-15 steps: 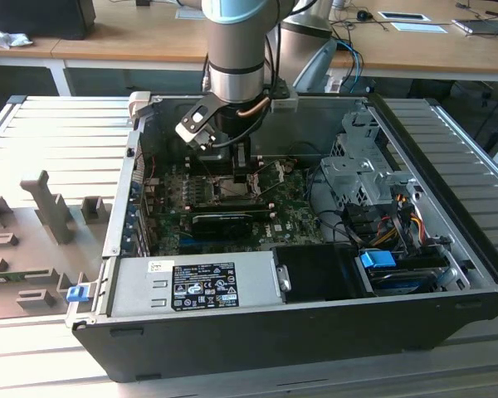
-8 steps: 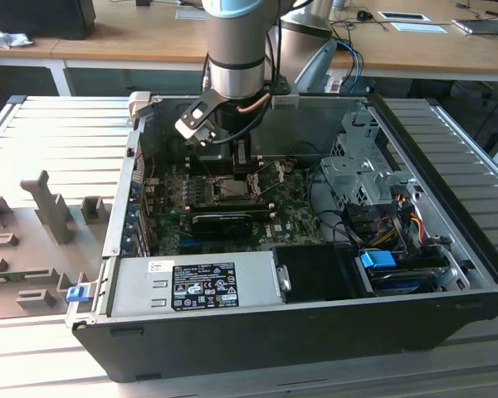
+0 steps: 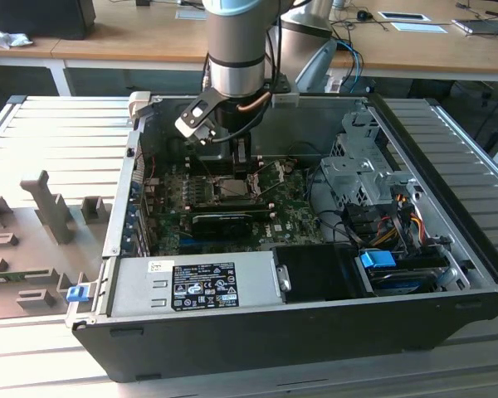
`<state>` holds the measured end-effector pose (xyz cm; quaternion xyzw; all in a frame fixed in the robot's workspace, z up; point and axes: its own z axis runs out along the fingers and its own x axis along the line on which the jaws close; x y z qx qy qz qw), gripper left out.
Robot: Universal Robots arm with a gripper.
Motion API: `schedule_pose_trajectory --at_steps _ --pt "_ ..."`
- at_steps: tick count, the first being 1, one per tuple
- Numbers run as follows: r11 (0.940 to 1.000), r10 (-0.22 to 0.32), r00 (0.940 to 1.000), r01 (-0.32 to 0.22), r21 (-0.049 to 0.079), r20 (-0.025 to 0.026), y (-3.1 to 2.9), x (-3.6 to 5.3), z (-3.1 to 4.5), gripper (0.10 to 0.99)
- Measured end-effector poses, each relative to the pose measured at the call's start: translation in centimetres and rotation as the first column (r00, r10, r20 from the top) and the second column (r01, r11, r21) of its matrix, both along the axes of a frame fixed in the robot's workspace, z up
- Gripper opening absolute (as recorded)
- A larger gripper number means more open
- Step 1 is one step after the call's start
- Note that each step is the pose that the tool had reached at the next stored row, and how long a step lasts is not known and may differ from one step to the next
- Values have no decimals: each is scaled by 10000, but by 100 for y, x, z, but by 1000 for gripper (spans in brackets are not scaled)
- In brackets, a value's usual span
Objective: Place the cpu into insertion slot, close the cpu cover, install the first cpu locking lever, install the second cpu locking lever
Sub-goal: 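Close the cpu cover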
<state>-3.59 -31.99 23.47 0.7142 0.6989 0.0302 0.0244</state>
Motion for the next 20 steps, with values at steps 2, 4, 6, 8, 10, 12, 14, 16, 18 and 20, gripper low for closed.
schedule_pose_trajectory --at_steps 2,4,6,8,10,12,14,16,18,20 --pt "10000 0 10000 0 0 1 0 0 3 106" --pt "10000 0 10000 0 0 1 0 0 7 106" --pt "10000 0 10000 0 0 0 0 0 11 106" --pt "10000 0 10000 0 -1 0 0 0 15 106" --pt "10000 0 10000 0 -1 0 0 0 20 106" --pt "10000 0 10000 0 -1 0 0 0 30 106" --pt "10000 -1 10000 1 0 0 0 0 44 106" --pt "10000 -1 10000 1 0 0 0 0 55 106" --pt "10000 0 10000 0 1 1 0 0 80 106" --pt "10000 -1 10000 1 0 0 0 0 93 106"
